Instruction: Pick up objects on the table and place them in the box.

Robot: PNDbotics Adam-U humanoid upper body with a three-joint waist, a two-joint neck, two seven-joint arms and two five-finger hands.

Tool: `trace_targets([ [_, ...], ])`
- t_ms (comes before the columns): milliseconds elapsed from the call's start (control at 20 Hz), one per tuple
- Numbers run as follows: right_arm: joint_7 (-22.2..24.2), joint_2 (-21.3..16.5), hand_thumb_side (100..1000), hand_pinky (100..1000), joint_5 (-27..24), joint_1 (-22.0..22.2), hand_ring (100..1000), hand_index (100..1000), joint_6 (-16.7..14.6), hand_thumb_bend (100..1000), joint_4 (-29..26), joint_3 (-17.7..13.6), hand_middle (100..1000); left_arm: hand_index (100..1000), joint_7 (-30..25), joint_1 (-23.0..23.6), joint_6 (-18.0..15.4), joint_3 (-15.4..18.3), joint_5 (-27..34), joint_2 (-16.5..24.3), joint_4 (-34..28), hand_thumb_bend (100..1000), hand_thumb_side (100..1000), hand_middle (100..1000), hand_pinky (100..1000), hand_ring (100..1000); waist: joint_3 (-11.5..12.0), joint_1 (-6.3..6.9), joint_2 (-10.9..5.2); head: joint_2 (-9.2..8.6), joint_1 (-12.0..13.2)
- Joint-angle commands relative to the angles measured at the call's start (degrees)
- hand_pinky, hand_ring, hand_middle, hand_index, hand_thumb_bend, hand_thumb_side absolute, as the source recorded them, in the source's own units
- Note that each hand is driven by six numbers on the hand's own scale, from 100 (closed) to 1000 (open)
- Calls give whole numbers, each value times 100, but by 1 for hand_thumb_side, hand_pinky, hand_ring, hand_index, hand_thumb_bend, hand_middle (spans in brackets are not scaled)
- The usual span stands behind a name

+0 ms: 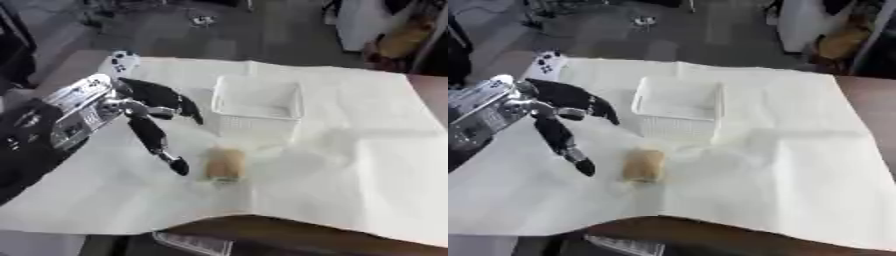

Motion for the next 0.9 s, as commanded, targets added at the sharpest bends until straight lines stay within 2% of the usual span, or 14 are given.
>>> trace_targets([
  [50,37,-32,1000,131,-30,-92,456,738,0,305,-76,-3,496,961,-190,-212,-90,38,174,-9,161,1000,967,896,912,882,-18,23,-100,-65,63],
  [650,63,21,1000,132,-49,-127,457,743,18,303,-76,13,498,961,-140,-727,-214,53,445,-343,625,1000,915,891,864,858,-84,37,-112,-84,172],
  [900,69,40,1000,133,-59,-141,457,743,25,302,-76,18,498,950,-421,-784,-183,-63,705,-428,662,1000,883,882,809,829,-109,44,-115,-176,90],
])
